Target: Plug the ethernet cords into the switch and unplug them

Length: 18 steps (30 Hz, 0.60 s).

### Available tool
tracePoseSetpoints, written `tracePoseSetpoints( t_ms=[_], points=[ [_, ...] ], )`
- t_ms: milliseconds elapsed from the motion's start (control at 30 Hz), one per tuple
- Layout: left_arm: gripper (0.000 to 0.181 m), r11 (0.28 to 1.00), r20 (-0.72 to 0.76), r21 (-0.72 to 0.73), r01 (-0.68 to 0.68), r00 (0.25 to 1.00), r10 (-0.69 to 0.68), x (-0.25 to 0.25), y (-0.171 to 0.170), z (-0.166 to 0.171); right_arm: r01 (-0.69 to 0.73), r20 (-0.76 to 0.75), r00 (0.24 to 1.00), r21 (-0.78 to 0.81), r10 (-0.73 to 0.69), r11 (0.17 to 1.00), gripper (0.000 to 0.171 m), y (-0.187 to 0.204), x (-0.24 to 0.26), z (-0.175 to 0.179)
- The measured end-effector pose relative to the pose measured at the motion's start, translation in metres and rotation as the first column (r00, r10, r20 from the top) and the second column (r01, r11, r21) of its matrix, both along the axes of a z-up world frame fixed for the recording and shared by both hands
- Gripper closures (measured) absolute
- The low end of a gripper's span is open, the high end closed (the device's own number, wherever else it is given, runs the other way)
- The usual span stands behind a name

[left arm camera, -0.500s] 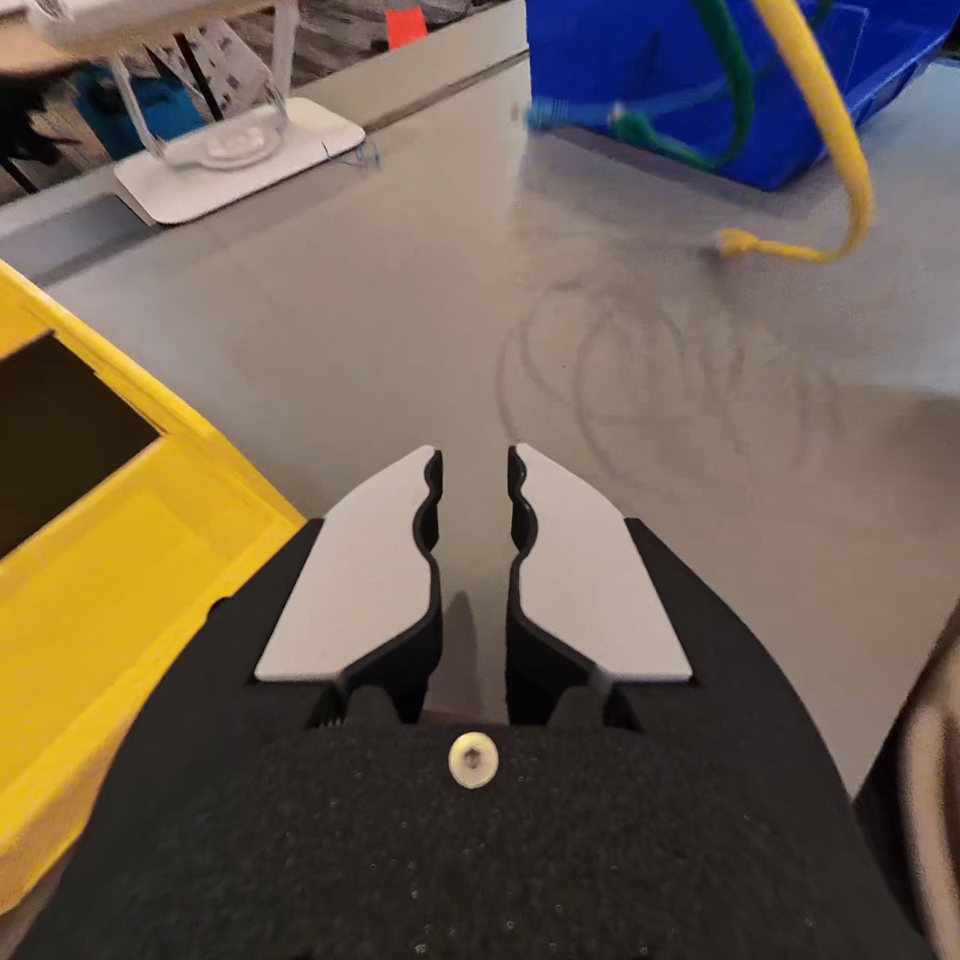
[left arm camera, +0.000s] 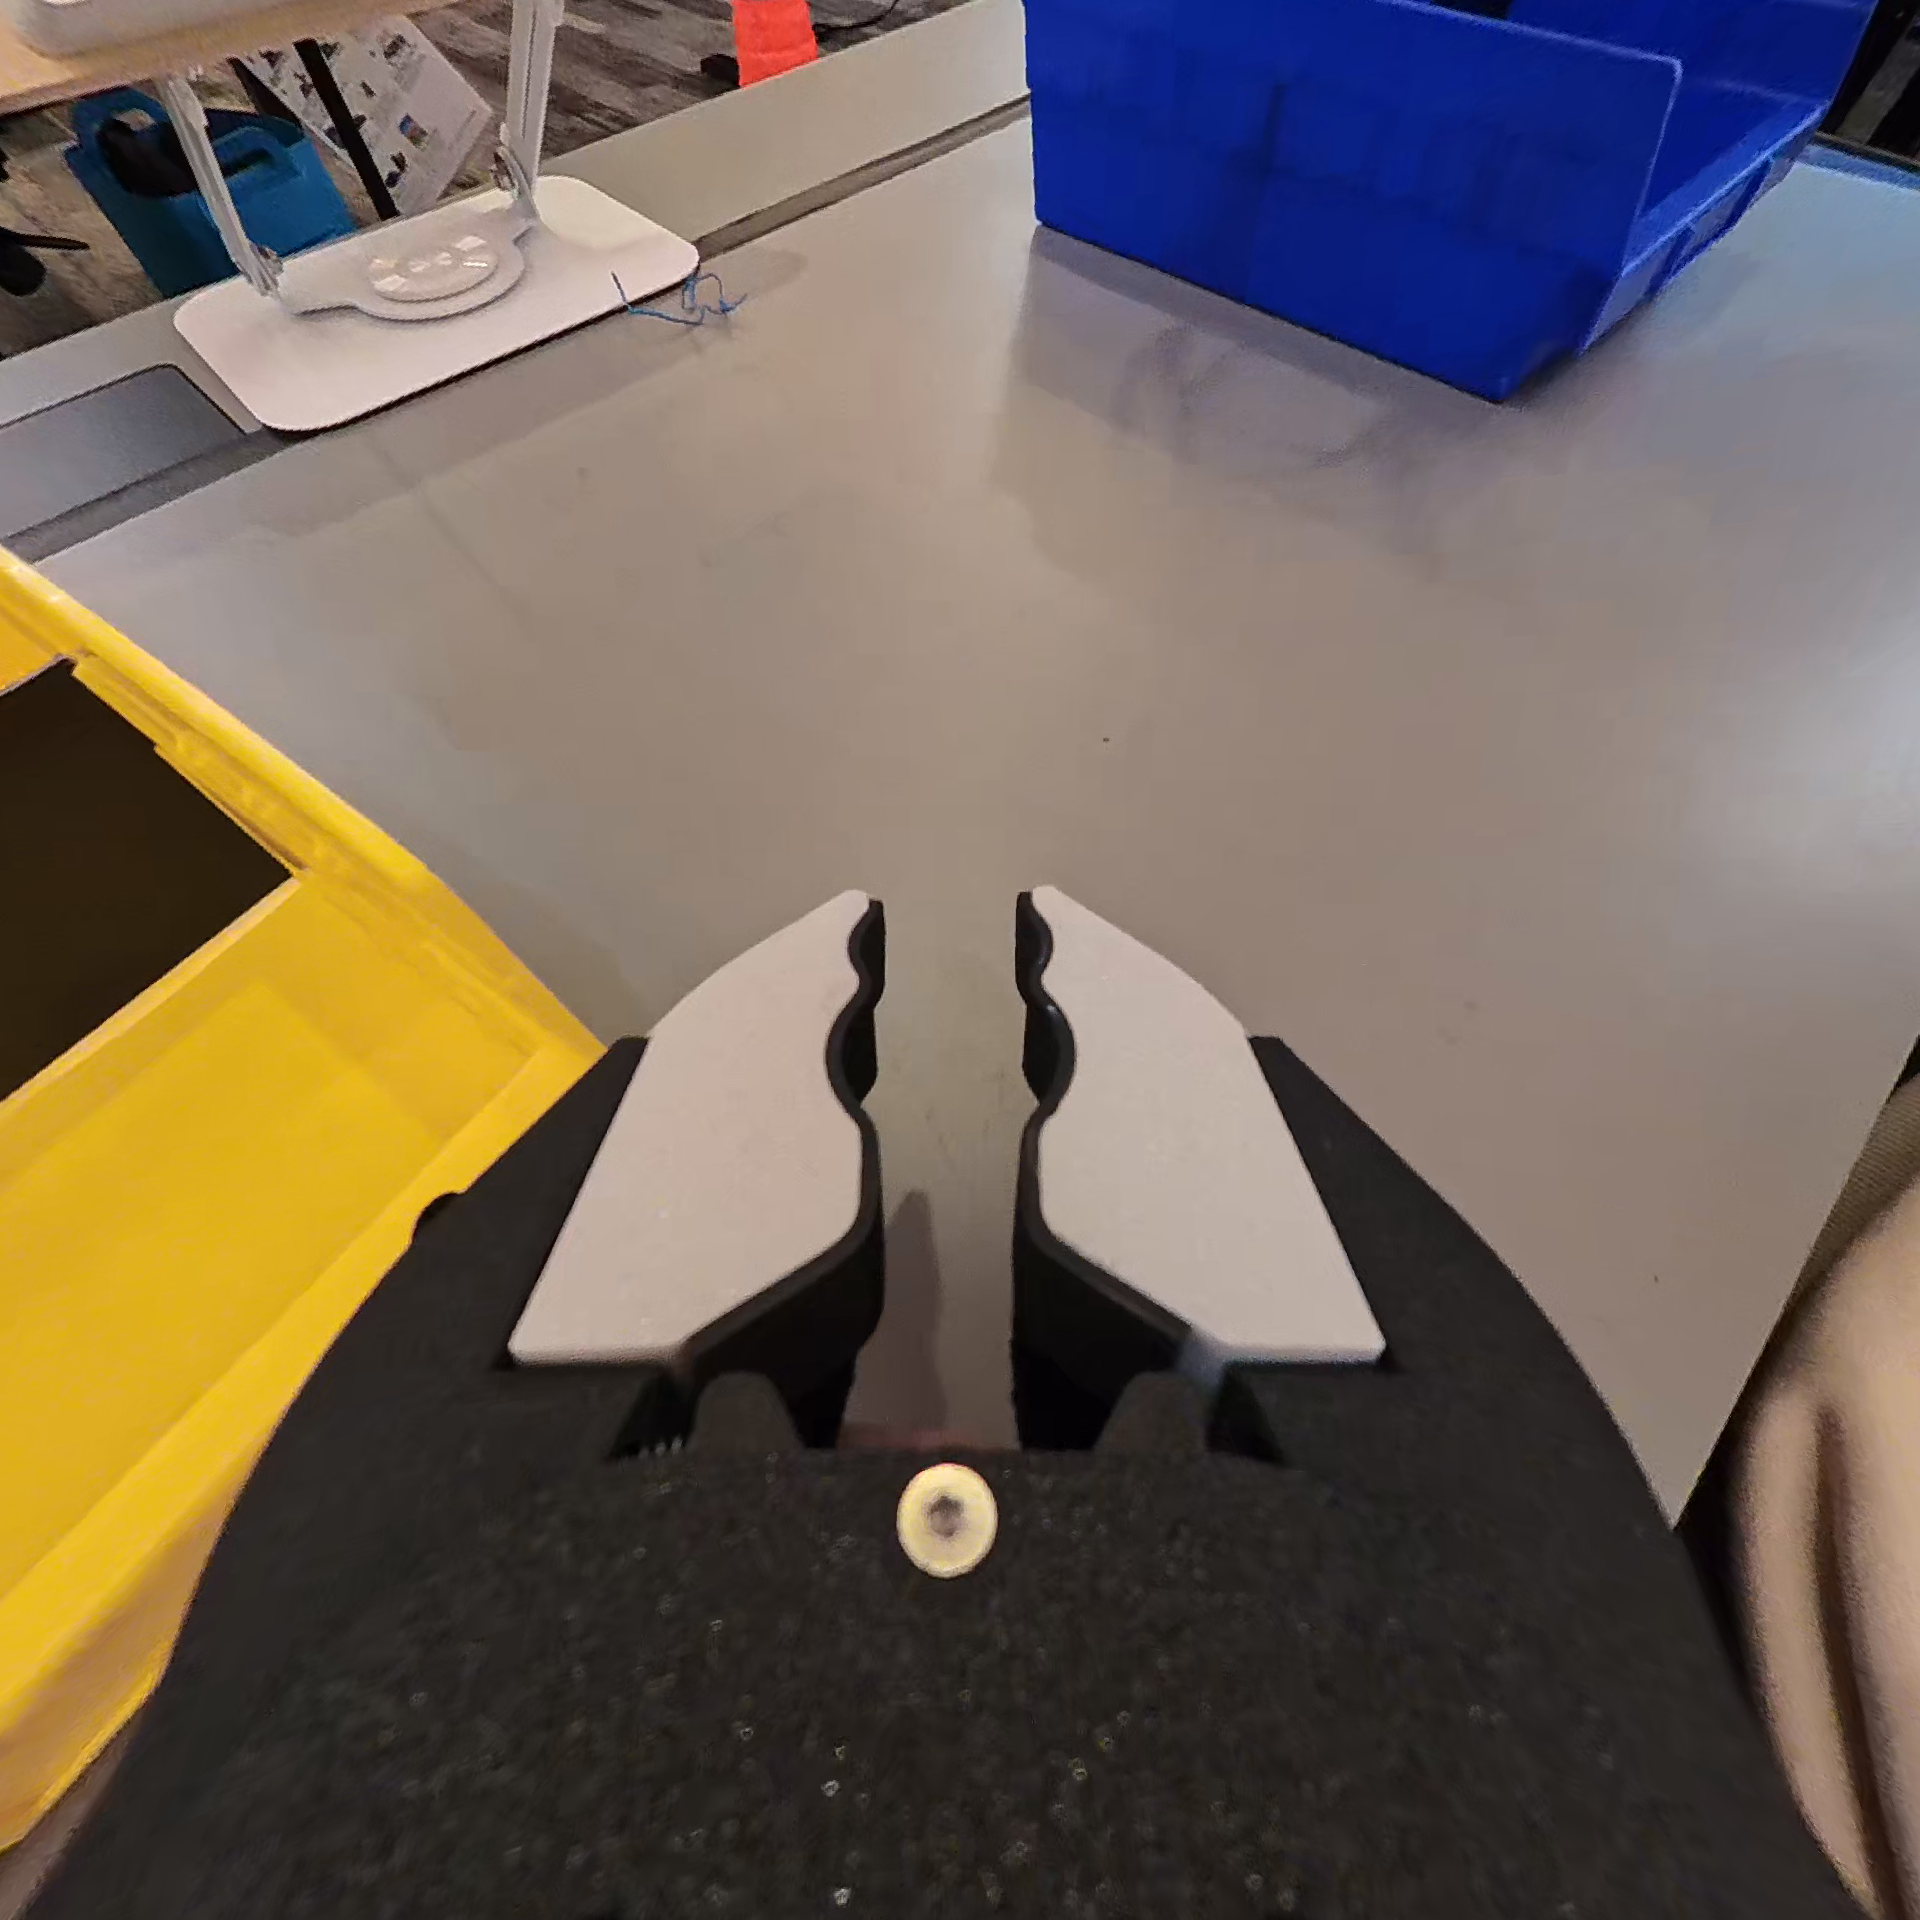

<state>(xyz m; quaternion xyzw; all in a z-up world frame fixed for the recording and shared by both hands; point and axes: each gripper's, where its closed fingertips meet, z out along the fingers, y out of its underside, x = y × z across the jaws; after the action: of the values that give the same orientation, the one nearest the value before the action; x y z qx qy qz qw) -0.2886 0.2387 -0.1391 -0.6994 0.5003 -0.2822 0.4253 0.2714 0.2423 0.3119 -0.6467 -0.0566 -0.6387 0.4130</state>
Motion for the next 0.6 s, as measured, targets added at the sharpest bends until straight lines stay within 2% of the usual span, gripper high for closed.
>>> tracePoseSetpoints(
  t_ms=[100,367,600],
  points=[
    [0.158,1.000,-0.005,0.009,0.006,1.000,-0.006,0.001,-0.001,0.000,0.085,-0.024,0.996,0.004,-0.085,0.996,0.141,0.000,0.026,-0.025],
    [0.158,1.000,-0.012,0.024,-0.002,1.000,0.003,-0.002,0.002,0.000,0.185,-0.114,0.975,-0.078,-0.193,0.980,0.141,0.018,0.069,-0.129],
    [0.158,1.000,-0.019,0.027,-0.001,1.000,0.001,0.000,0.002,-0.001,0.239,-0.068,0.966,-0.135,-0.250,0.961,0.141,0.011,0.094,-0.173]
  ],
)
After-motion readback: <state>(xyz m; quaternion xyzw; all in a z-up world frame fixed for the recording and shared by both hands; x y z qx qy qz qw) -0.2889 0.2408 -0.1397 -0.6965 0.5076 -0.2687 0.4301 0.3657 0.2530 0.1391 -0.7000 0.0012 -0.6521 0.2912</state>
